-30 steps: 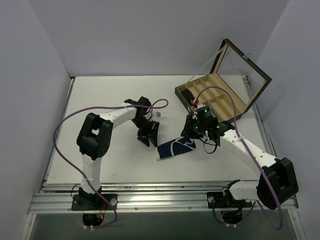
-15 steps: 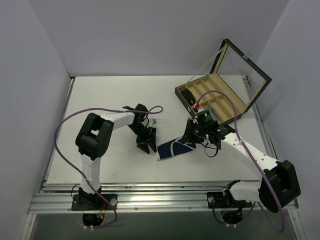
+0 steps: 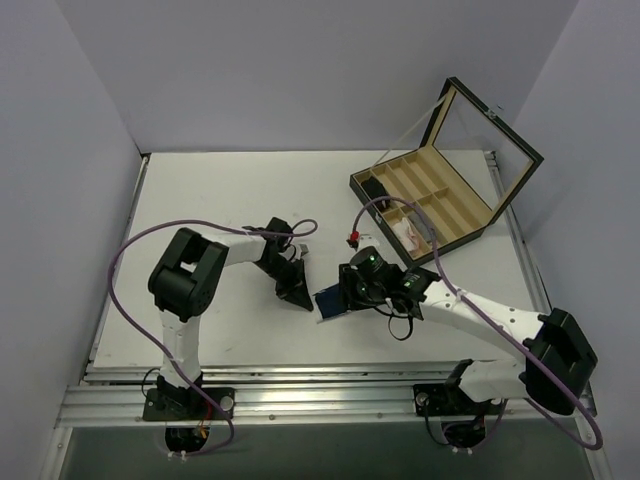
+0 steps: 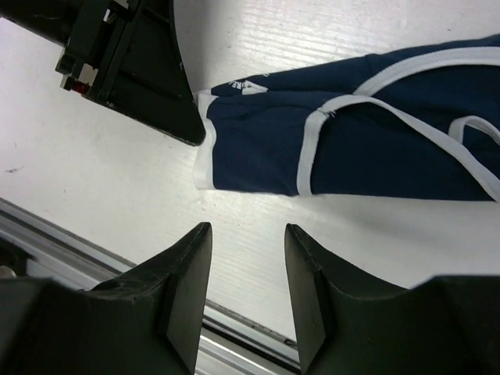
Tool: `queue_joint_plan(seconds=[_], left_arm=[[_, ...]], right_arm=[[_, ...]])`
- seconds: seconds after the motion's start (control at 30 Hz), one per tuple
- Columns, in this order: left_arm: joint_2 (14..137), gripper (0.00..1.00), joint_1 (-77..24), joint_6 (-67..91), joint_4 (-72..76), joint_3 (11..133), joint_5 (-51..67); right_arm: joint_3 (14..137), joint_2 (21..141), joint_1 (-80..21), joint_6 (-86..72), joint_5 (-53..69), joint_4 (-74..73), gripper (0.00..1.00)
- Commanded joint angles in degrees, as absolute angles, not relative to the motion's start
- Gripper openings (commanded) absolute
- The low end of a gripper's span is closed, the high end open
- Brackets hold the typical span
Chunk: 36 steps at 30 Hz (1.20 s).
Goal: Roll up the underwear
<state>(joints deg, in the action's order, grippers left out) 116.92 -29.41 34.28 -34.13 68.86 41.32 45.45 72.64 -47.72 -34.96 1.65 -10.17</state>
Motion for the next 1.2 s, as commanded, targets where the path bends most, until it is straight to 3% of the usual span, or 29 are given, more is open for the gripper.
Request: queue_joint_plan(seconds=[0.0,0.1,0.17,0.23,0.37,0.6,1.17], left_arm=[[115.6,0.02,-29.6,37.3,-26.9,66.3,37.3],[114.2,0.04,-29.5,37.5,-28.6,66.0,36.4],[112.2,0.14,-29.4,37.4,-31.8,66.2,34.0],[110.3,0.32,-28.9,36.7,-35.0,67.1,32.3],[110.0,0.51,-27.9,31.6,-40.0,71.6,29.8],[113.5,0.57,-27.2,25.1,-39.0,77.3,35.6],[119.8,0.55,-28.1,19.1,-36.4,74.3,41.1]], right_arm=[[48.2,76.8,-51.1,-35.7,-5.4,-6.5,0.39],[49.7,81.2,-53.8,-36.6,-7.6,-6.6,0.39],[50.4,82.4,-54.7,-37.4,-8.9,-7.0,0.35],[49.9,83.4,-54.7,-38.9,-9.3,-6.9,0.31],[48.5,83.5,-53.7,-40.1,-10.6,-7.4,0.28],[45.1,83.9,-48.5,-40.0,-6.2,-3.3,0.28],[42.7,91.5,-42.7,-35.2,1.8,3.5,0.27]])
